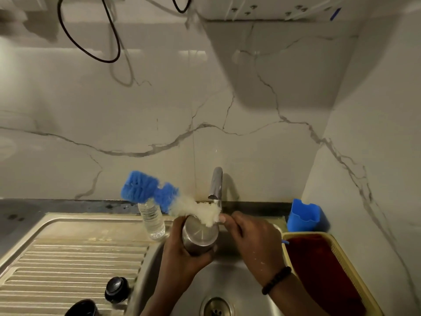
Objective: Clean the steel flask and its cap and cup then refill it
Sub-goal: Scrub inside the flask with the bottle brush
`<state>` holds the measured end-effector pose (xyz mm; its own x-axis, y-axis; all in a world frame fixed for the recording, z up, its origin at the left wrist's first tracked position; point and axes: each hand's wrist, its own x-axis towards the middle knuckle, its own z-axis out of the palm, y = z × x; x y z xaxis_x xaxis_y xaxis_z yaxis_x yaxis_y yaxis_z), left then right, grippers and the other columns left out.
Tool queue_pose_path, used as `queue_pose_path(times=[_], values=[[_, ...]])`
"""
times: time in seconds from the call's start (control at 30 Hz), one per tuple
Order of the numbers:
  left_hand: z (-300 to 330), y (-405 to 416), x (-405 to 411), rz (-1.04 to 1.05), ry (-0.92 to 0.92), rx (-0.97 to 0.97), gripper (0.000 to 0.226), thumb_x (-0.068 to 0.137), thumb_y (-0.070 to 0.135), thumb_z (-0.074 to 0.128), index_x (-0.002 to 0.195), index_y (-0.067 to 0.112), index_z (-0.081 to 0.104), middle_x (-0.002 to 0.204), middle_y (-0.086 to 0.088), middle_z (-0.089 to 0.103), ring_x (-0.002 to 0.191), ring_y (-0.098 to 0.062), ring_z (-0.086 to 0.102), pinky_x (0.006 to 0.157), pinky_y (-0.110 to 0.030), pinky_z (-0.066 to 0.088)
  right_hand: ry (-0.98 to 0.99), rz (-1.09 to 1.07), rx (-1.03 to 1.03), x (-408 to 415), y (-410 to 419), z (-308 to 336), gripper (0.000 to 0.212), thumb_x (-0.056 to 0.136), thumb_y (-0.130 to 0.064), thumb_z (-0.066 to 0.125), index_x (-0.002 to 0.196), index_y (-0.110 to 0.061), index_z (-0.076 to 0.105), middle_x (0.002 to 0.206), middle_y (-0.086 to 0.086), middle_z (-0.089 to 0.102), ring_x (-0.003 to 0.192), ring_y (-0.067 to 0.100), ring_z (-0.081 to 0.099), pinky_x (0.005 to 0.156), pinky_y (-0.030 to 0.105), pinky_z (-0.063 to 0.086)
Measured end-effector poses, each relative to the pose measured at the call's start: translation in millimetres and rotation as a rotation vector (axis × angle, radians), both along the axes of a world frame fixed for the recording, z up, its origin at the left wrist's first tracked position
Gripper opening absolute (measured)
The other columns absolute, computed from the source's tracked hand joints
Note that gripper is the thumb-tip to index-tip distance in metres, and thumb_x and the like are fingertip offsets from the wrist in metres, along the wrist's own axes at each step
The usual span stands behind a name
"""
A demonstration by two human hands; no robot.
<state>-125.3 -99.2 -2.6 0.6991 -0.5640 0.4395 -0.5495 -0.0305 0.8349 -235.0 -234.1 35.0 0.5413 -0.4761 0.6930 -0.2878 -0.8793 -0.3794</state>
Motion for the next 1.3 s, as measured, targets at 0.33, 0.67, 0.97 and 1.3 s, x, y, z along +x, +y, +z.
queue_pose_path(times=[0.33,0.67,0.97,1.3], values=[[-32,-2,-14,-0.113,0.09,0.018,0.081,0.061,0.021,0.095,0.12,0.051,0.048,0.111,0.022,0.066,0.104,-0.003,0.065,0.082,-0.01,0.049,0.013,-0.314,0.087,-48,-77,7,0.012,0.093,-0.024,0.06,0.086,-0.017,0.065,0.071,0.001,0.061,0.068,0.019,0.057,0.06,0.035,0.045],[-42,-44,-24,-0.22,0.128,0.119,0.078,0.062,0.021,0.095,0.12,0.043,0.048,0.109,0.017,0.067,0.101,0.006,0.062,0.075,-0.007,0.049,0.397,-0.814,-0.585,-104,-128,57,0.032,0.08,0.005,0.033,0.066,-0.009,0.059,0.062,0.012,0.045,0.071,0.032,0.046,0.066,0.042,0.033],[-37,-64,-24,-0.225,0.188,0.095,0.081,0.063,0.018,0.094,0.122,0.044,0.045,0.114,0.018,0.066,0.103,0.008,0.061,0.078,-0.016,0.05,1.064,-0.826,-0.531,-104,-161,75,0.025,0.094,-0.013,0.041,0.095,-0.023,0.063,0.101,-0.001,0.063,0.106,0.025,0.049,0.095,0.036,0.035],[-43,-49,-3,-0.133,0.211,0.117,0.082,0.062,0.024,0.095,0.127,0.035,0.046,0.114,0.014,0.067,0.103,0.002,0.063,0.083,-0.026,0.053,0.946,-0.65,-0.753,-82,-217,38,0.015,0.085,-0.017,0.065,0.1,-0.018,0.069,0.116,0.008,0.064,0.128,0.032,0.048,0.113,0.046,0.025]])
